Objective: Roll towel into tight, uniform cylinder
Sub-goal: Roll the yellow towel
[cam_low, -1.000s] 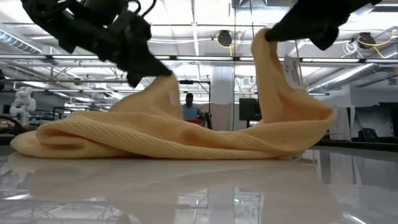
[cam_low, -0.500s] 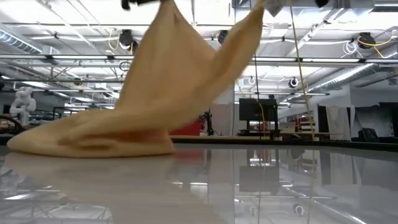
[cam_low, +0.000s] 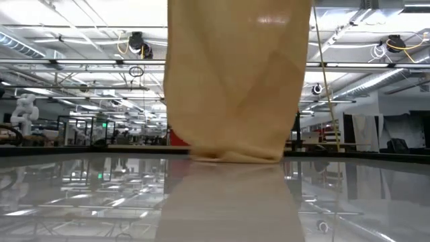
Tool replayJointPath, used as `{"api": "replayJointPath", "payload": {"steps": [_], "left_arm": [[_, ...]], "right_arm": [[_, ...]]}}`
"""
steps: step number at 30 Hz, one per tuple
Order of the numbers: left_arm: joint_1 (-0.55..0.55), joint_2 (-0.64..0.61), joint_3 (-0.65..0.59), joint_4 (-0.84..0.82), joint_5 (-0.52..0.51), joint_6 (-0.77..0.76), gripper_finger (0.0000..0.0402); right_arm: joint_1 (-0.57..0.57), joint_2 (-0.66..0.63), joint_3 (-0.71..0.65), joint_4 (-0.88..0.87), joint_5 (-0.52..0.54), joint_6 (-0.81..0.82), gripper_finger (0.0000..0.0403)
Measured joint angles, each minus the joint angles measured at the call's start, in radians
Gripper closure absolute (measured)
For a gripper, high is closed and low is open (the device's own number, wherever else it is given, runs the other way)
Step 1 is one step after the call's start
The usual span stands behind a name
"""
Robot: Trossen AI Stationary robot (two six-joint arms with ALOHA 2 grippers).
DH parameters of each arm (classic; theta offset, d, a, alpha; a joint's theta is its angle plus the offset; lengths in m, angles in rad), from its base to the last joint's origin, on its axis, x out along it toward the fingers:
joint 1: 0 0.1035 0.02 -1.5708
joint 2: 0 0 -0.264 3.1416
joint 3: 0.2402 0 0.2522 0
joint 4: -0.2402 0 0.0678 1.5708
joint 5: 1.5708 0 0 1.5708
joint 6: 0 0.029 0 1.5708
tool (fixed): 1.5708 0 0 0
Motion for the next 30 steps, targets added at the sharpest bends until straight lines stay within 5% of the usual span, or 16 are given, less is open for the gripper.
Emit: {"api": "replayJointPath", "payload": {"steps": [7, 16, 19, 26, 30], "left_arm": [[-0.051, -0.023, 0.007, 0.017, 0.188, -0.038, 0.04], [-0.076, -0.043, 0.099, 0.121, 0.123, -0.024, 0.04], [-0.034, -0.03, 0.185, 0.038, 0.03, 0.002, 0.04], [0.101, 0.045, 0.344, -0.256, 0.004, -0.102, 0.04], [0.144, 0.061, 0.357, -0.482, 0.023, -0.178, 0.04]], "right_arm": [[0.06, 0.14, 0.185, -0.223, -0.173, 0.119, 0.0403], [0.083, 0.321, 0.459, -0.217, -0.182, -0.07, 0.0403], [0.052, 0.359, 0.554, -0.208, -0.144, -0.119, 0.0403], [-0.107, 0.444, 0.671, -0.256, -0.063, -0.131, 0.0403], [-0.161, 0.44, 0.672, -0.527, -0.03, 0.01, 0.0403]]}}
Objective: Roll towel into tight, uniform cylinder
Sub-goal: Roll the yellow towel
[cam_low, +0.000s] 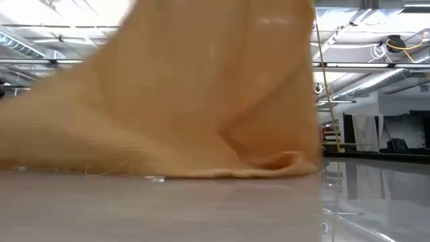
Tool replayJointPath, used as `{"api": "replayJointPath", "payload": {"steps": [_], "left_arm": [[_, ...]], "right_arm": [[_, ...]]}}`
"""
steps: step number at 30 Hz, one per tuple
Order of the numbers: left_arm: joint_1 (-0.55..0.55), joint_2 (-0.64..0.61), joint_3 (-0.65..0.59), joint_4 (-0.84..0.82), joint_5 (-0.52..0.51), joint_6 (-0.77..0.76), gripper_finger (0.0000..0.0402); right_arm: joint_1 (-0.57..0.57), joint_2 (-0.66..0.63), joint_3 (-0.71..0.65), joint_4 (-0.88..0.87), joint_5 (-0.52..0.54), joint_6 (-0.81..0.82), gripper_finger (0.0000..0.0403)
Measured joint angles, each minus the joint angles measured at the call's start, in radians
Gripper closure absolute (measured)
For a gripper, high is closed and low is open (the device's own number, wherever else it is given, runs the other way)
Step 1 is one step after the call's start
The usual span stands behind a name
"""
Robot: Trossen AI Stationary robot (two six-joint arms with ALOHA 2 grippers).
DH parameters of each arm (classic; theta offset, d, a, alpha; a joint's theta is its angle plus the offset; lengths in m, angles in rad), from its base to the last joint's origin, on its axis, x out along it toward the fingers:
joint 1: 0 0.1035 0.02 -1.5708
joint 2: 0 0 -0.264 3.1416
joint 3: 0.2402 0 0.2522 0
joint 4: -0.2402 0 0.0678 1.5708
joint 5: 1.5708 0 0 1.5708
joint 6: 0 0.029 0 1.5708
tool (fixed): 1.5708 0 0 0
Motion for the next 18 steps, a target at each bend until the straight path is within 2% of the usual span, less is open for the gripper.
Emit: {"api": "replayJointPath", "payload": {"steps": [3, 7, 9, 13, 18], "left_arm": [[-0.001, -0.006, 0.001, -0.157, -0.021, -0.008, 0.04], [0.016, -0.008, -0.017, -0.286, -0.164, 0.035, 0.04], [0.034, -0.005, -0.027, -0.321, -0.2, 0.045, 0.04], [0.105, 0.017, -0.055, -0.278, -0.206, 0.064, 0.04], [0.227, 0.053, -0.083, -0.124, -0.178, 0.088, 0.04]], "right_arm": [[-0.019, -0.002, -0.001, -0.259, -0.003, 0.12, 0.0403], [-0.042, -0.003, -0.002, -0.5, 0.102, 0.193, 0.0403], [-0.062, 0.0, -0.002, -0.575, 0.127, 0.206, 0.0403], [-0.132, 0.03, -0.002, -0.564, 0.116, 0.163, 0.0403], [-0.27, 0.087, -0.002, -0.33, 0.085, 0.011, 0.0403]]}}
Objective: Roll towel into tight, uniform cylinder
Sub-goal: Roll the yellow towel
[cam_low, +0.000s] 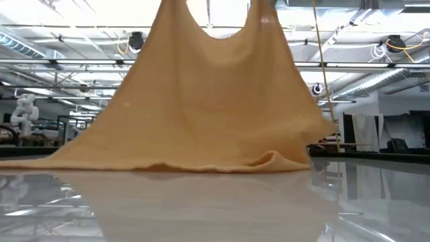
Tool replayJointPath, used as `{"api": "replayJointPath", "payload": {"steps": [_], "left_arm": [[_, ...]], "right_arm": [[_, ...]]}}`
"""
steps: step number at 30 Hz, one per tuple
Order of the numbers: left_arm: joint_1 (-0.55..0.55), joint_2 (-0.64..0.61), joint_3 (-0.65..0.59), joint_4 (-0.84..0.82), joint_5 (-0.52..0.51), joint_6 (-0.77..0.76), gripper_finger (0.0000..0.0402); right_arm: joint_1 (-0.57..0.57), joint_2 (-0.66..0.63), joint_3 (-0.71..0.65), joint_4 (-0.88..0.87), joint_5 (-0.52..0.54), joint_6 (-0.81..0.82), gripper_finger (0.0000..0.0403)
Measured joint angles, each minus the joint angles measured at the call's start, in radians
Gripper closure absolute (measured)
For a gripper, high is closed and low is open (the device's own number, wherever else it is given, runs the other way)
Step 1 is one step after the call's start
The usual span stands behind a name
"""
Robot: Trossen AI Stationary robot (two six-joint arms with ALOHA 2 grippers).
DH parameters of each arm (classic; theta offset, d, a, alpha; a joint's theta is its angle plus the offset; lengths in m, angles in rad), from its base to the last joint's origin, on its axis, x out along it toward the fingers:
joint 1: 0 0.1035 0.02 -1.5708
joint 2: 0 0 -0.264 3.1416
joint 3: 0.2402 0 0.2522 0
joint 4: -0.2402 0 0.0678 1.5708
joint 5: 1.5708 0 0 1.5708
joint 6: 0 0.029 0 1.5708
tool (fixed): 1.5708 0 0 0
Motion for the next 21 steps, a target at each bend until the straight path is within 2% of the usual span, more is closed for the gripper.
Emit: {"api": "replayJointPath", "payload": {"steps": [4, 9, 13, 17, 19, 21], "left_arm": [[0.045, 0.011, -0.002, 0.001, 0.101, -0.05, 0.04], [0.034, -0.019, -0.002, -0.119, 0.27, -0.087, 0.04], [-0.005, -0.044, -0.002, -0.175, 0.453, -0.133, 0.04], [-0.071, -0.087, -0.002, -0.139, 0.67, -0.203, 0.04], [-0.118, -0.109, -0.002, -0.086, 0.736, -0.236, 0.04], [-0.173, -0.129, -0.002, -0.005, 0.753, -0.273, 0.04]], "right_arm": [[-0.067, 0.027, 0.0, 0.038, -0.128, 0.049, 0.0403], [-0.051, 0.02, 0.0, -0.169, -0.27, 0.167, 0.0403], [0.001, 0.019, -0.001, -0.248, -0.393, 0.22, 0.0403], [0.075, -0.02, -0.002, -0.247, -0.534, 0.277, 0.0403], [0.123, -0.052, -0.002, -0.225, -0.58, 0.303, 0.0403], [0.18, -0.09, -0.002, -0.171, -0.592, 0.322, 0.0403]]}}
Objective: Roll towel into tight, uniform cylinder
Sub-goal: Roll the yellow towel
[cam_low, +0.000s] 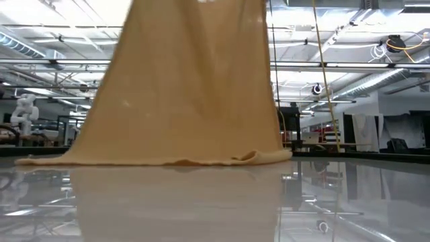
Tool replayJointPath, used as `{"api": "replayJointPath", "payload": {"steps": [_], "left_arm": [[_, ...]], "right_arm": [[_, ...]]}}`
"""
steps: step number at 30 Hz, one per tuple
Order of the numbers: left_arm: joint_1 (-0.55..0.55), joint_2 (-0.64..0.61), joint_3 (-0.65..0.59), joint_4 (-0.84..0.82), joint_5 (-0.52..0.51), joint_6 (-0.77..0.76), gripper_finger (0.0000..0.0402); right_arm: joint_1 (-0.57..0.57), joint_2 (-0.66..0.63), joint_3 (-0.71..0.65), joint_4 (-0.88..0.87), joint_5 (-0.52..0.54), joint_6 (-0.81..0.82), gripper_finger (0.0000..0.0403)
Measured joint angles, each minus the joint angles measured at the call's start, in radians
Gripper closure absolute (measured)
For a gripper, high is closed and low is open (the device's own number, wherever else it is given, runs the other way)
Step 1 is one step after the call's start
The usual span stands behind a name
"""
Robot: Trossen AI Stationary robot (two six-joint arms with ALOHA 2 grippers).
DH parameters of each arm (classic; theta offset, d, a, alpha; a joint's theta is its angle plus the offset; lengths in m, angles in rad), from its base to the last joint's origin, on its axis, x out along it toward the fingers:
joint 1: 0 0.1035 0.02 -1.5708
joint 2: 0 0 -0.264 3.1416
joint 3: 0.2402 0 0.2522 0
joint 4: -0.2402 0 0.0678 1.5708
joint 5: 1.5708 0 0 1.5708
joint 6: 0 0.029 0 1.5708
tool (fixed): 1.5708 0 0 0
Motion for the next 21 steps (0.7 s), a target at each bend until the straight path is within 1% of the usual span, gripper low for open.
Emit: {"api": "replayJointPath", "payload": {"steps": [2, 6, 8, 11, 14, 21], "left_arm": [[-0.052, -0.015, 0.0, 0.089, -0.001, -0.037, 0.04], [-0.144, -0.02, 0.0, 0.246, -0.027, -0.116, 0.04], [-0.182, -0.013, 0.0, 0.289, -0.069, -0.124, 0.04], [-0.23, 0.006, 0.0, 0.332, -0.123, -0.135, 0.04], [-0.262, 0.023, 0.002, 0.381, -0.125, -0.145, 0.04], [-0.316, 0.043, 0.046, 0.419, -0.137, -0.127, 0.04]], "right_arm": [[0.053, -0.037, 0.001, 0.075, 0.016, 0.016, 0.0403], [0.14, -0.086, 0.003, 0.186, 0.117, 0.026, 0.0403], [0.171, -0.09, 0.003, 0.224, 0.153, 0.027, 0.0403], [0.212, -0.083, 0.002, 0.275, 0.152, 0.048, 0.0403], [0.259, -0.071, 0.002, 0.34, 0.128, 0.049, 0.0403], [0.34, -0.063, 0.002, 0.466, 0.14, 0.022, 0.0403]]}}
